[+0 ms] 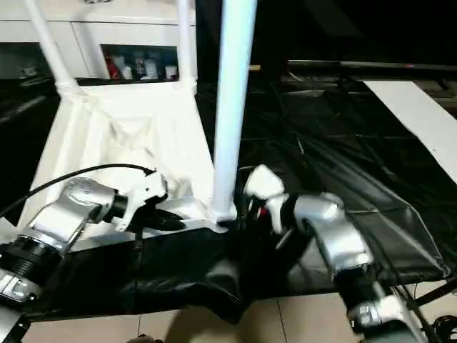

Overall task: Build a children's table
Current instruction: Rotate leg to tighten

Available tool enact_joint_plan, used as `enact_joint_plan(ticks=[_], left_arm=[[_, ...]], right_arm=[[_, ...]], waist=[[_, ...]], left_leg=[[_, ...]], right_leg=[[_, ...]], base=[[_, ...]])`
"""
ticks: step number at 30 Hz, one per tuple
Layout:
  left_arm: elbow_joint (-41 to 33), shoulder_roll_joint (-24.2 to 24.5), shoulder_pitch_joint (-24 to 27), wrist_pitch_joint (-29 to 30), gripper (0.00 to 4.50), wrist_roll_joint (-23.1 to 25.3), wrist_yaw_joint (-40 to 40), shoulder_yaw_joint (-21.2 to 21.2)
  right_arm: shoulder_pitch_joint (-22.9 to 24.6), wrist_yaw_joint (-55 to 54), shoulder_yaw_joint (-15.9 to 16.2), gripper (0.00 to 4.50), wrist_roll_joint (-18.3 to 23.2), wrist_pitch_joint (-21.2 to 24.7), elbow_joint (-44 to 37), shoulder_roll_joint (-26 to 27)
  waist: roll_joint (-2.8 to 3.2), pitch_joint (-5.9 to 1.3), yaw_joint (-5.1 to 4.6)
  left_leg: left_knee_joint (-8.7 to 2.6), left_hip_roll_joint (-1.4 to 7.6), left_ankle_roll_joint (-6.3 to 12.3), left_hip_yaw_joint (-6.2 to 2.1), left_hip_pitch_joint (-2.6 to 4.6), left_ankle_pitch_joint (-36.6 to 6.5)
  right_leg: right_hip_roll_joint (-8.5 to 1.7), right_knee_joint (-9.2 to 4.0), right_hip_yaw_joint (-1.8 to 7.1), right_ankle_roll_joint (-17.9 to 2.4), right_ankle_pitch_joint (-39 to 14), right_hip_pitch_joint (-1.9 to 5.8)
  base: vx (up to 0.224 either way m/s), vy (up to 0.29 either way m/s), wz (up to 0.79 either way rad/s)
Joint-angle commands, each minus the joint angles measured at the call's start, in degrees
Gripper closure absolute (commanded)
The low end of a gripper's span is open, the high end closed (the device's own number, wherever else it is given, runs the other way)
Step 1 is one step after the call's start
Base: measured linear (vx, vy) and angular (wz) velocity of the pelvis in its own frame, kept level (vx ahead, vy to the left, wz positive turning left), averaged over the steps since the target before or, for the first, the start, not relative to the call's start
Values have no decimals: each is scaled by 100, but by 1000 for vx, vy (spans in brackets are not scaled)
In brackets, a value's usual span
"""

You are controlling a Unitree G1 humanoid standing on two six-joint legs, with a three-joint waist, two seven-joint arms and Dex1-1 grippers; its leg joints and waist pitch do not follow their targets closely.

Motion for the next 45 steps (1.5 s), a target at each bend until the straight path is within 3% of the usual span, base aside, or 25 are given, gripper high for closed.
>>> enact_joint_plan(ticks=[1, 6, 7, 10, 19, 20, 26, 27, 29, 30, 31, 32, 33, 34, 35, 37, 38, 41, 45], left_arm=[[-257, -118, -93, -44, 450, -161, -278, -127], [-242, -131, -105, -62, 450, -117, -316, -108], [-234, -129, -107, -67, 450, -113, -321, -107], [-224, -102, -105, -73, 450, -126, -335, -119], [-208, -89, -92, -53, 450, -135, -335, -106], [-213, -86, -85, -47, 450, -137, -337, -100], [-207, -103, -20, 91, 450, -128, -263, -81], [-84, -221, -47, 206, 450, -64, -3, -49], [45, -328, -84, 218, 450, -22, 220, -4], [386, -613, -196, 222, 450, 60, 785, 123], [555, -776, -261, 240, 450, 83, 1077, 193], [650, -871, -299, 257, 450, 92, 1243, 234], [650, -871, -299, 257, 450, 92, 1243, 234], [879, -1126, -408, 335, 450, 103, 1667, 333], [879, -1126, -408, 335, 450, 103, 1667, 333], [1266, -1530, -614, 436, 450, 140, 2401, 515], [1394, -1656, -681, 459, 450, 182, 2682, 567], [2026, -2135, -973, 247, 450, 392, 3718, 698], [2097, -2204, -994, 132, 450, 488, 3740, 605]], right_arm=[[-59, 10, 18, 71, -17, -52, 4, 18], [-108, -71, 8, 71, -40, -32, 81, 65], [-104, -72, -6, 99, -21, -20, 68, 68], [-63, -61, -25, 107, 17, 28, 2, 68], [-47, -102, -63, 178, 25, 39, 42, 125], [-46, -104, -65, 179, 33, 43, 45, 137], [-70, -446, -222, 183, 117, 131, 237, 376], [-140, -1050, -416, 183, 48, 135, 545, 594], [-167, -1402, -502, 183, -13, 144, 705, 709], [-179, -2070, -696, 183, -43, 271, 959, 971], [-178, -2413, -789, 183, -53, 324, 1055, 1117], [-176, -2609, -844, 183, -57, 354, 1105, 1204], [-176, -2609, -844, 183, -57, 354, 1105, 1204], [-216, -3141, -971, 184, -104, 400, 1274, 1435], [-216, -3141, -971, 184, -104, 400, 1274, 1435], [-366, -3906, -1086, 184, -245, 371, 1622, 1744], [-423, -4186, -1126, 184, -289, 364, 1739, 1853], [-732, -5347, -1139, 184, -567, 270, 2246, 2348], [-893, -5376, -1023, 184, -613, 160, 2430, 2565]], waist=[[73, -364, -32], [82, -377, -34], [87, -382, -29], [87, -384, -30], [79, -376, -29], [36, -378, -34], [36, -366, -50], [43, -358, -68], [73, -348, -81], [56, -336, -119], [92, -333, -126], [67, -339, -151], [60, -344, -161], [104, -348, -205], [104, -348, -205], [81, -352, -237], [103, -344, -240], [105, -342, -271], [111, -357, -257]], left_leg=[[-378, 193, 63, -45, 97, -1527], [-375, 196, 33, -54, 103, -1486], [-371, 196, 41, -55, 103, -1438], [-363, 191, 76, -51, 96, -1369], [-366, 194, 53, -52, 102, -1472], [-363, 194, 64, -48, 95, -1444], [-364, 186, 88, -48, 82, -1387], [-370, 189, 45, -52, 87, -1429], [-380, 182, -15, -61, 93, -1553], [-387, 162, -115, -65, 90, -1715], [-383, 162, -148, -66, 125, -1821], [-386, 158, -200, -87, 116, -1897], [-389, 155, -205, -91, 107, -1907], [-391, 153, -208, -96, 96, -1911], [-391, 153, -208, -96, 96, -1911], [-378, 135, -151, -82, 97, -1891], [-367, 130, -164, -82, 130, -1965], [-364, 114, -164, -92, 128, -1998], [-381, 116, -58, -95, 107, -2013]], right_leg=[[-273, -358, 236, -1354, -1045, 276], [-267, -345, 235, -1343, -1012, 278], [-264, -333, 233, -1368, -906, 283], [-261, -317, 230, -1412, -746, 292], [-272, -337, 233, -1364, -1011, 289], [-269, -336, 233, -1358, -988, 292], [-280, -338, 234, -1325, -1133, 286], [-288, -352, 236, -1312, -1244, 269], [-294, -378, 233, -1264, -1473, 264], [-285, -416, 227, -1124, -1846, 252], [-291, -444, 230, -1103, -1973, 226], [-293, -455, 218, -1051, -2105, 242], [-285, -450, 214, -1027, -2108, 250], [-278, -456, 215, -1015, -1975, 250], [-278, -456, 215, -1015, -1975, 250], [-263, -463, 213, -1053, -1893, 239], [-267, -480, 210, -1053, -2042, 214], [-273, -533, 201, -917, -2374, 194], [-264, -539, 200, -817, -2244, 209]], base=[[0, 0, 0], [0, 0, 0], [0, 0, 0], [0, 0, 0], [0, 0, 0], [0, 0, 0], [0, 0, 0], [0, 0, 0], [0, 0, 0], [0, 0, 0], [0, 0, 0], [0, 0, 0], [0, 0, 0], [0, 0, 0], [0, 0, 0], [0, 0, 0], [0, 0, 0], [0, 0, 0], [0, 0, 0]])
